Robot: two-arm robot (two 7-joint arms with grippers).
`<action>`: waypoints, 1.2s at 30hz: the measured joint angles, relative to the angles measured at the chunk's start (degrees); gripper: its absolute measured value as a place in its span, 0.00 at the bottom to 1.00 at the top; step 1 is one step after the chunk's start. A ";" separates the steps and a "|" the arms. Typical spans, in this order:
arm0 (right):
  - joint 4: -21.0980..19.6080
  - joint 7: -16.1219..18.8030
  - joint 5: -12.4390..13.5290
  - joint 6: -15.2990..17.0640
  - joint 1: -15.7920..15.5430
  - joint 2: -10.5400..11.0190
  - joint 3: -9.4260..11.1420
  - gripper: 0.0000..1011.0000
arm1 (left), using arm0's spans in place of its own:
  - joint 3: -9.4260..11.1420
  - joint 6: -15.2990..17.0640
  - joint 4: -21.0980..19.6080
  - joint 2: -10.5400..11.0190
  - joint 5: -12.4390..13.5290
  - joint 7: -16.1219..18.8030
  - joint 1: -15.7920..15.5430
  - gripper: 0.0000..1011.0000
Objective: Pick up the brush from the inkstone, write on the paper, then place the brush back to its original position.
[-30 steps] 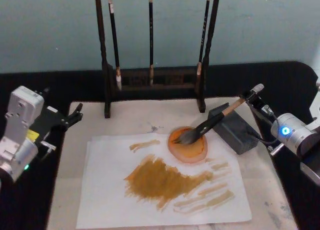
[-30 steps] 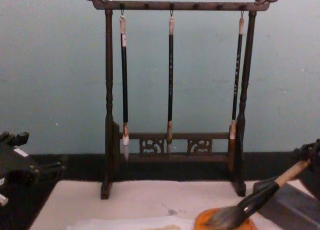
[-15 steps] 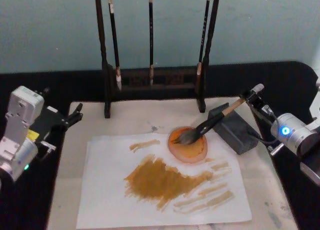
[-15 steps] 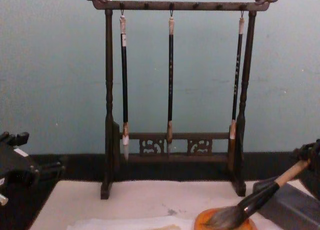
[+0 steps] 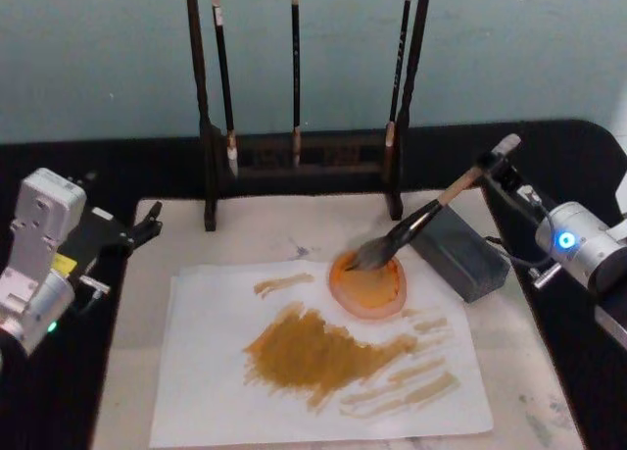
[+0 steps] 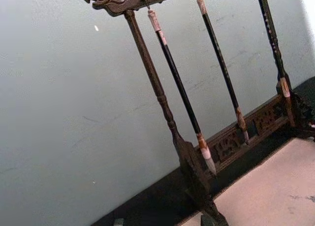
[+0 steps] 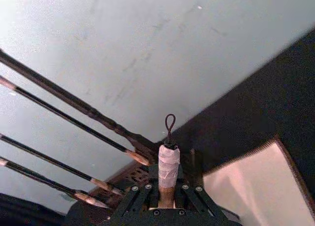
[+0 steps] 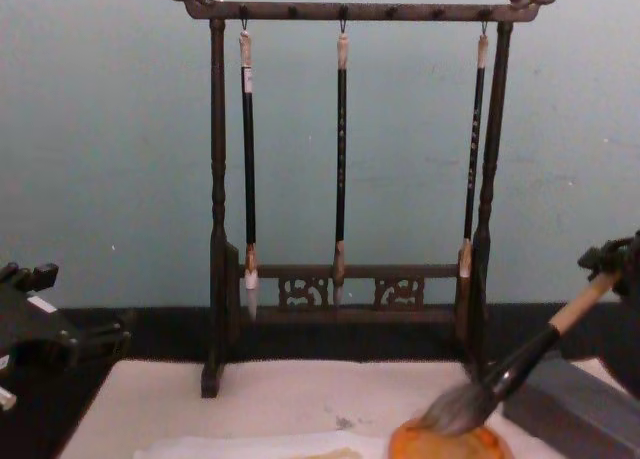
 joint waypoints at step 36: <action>-8.17 8.87 -22.98 -12.51 2.93 4.50 -12.11 0.17 | 0.00 0.00 0.00 0.00 0.00 0.00 0.00 1.00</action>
